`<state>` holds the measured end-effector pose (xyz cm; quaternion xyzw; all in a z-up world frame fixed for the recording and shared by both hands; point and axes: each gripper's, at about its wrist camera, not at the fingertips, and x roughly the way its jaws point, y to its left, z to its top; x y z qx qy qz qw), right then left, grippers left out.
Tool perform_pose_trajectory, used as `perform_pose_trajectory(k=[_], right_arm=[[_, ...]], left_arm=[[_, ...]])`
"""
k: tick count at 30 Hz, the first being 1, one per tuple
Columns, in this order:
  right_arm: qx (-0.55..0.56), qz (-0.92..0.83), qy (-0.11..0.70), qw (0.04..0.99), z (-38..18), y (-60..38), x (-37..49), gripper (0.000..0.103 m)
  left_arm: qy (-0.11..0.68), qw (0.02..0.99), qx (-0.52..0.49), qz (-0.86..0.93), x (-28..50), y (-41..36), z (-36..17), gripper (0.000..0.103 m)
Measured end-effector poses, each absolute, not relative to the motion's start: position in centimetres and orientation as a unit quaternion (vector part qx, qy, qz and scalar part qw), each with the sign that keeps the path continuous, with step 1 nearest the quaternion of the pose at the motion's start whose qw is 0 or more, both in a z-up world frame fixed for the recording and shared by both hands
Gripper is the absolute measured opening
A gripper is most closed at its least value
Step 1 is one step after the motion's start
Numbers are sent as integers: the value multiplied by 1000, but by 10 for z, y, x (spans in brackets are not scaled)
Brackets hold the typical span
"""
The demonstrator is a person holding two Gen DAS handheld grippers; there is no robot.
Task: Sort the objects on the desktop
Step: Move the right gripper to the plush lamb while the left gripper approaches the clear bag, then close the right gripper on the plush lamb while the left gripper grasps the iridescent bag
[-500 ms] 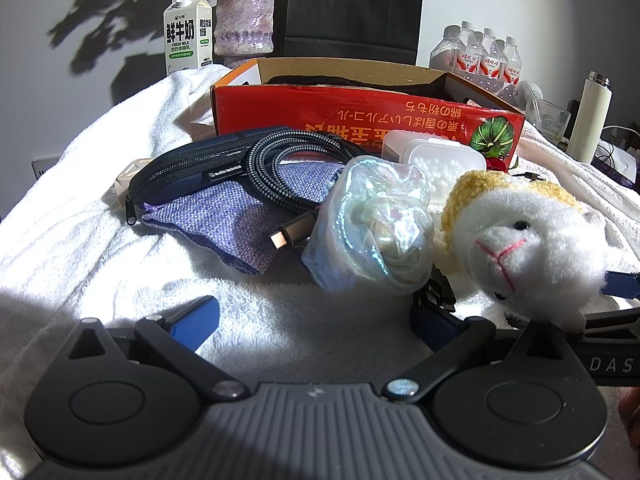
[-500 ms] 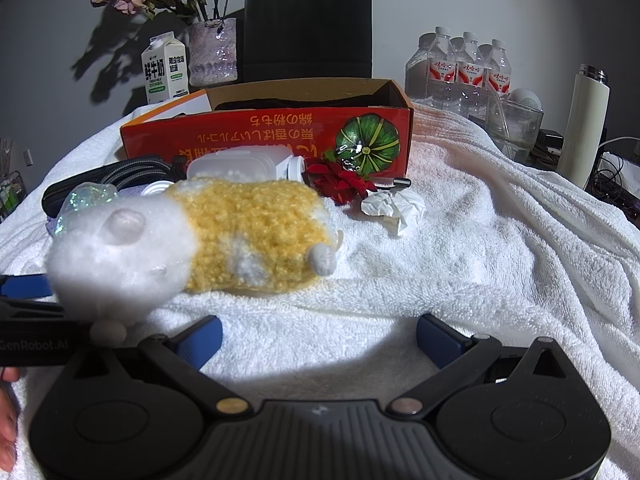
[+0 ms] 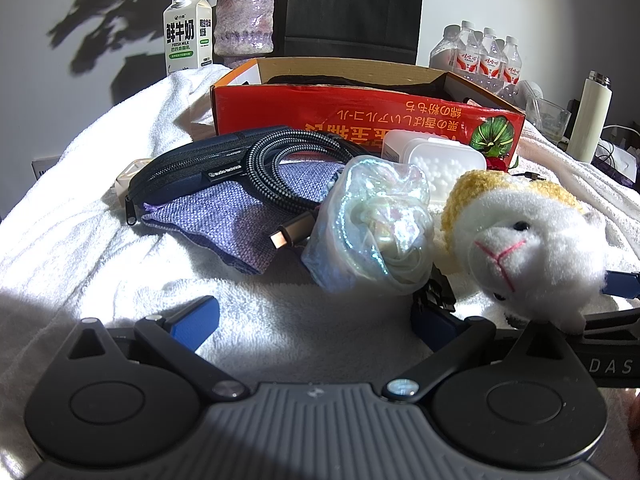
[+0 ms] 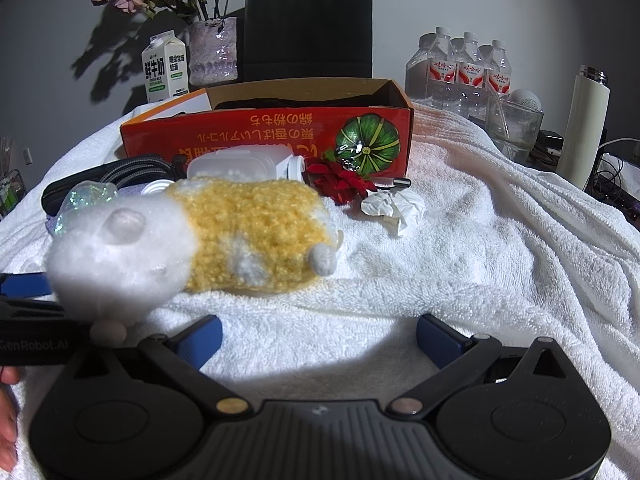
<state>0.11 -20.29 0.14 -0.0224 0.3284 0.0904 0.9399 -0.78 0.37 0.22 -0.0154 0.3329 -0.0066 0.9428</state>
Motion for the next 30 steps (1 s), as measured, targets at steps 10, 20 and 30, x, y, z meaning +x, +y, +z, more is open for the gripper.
perform_pose_trajectory(k=[10, 20, 30], right_arm=[[-46, 128, 337, 931, 7, -208, -8, 103], [24, 203, 281, 938, 48, -225, -35, 76], [33, 169, 289, 942, 46, -191, -36, 81]], left_arm=[[319, 945, -55, -50, -31, 17, 17, 103], [265, 957, -82, -87, -22, 32, 40, 71], [264, 954, -84, -117, -19, 22, 32, 35]])
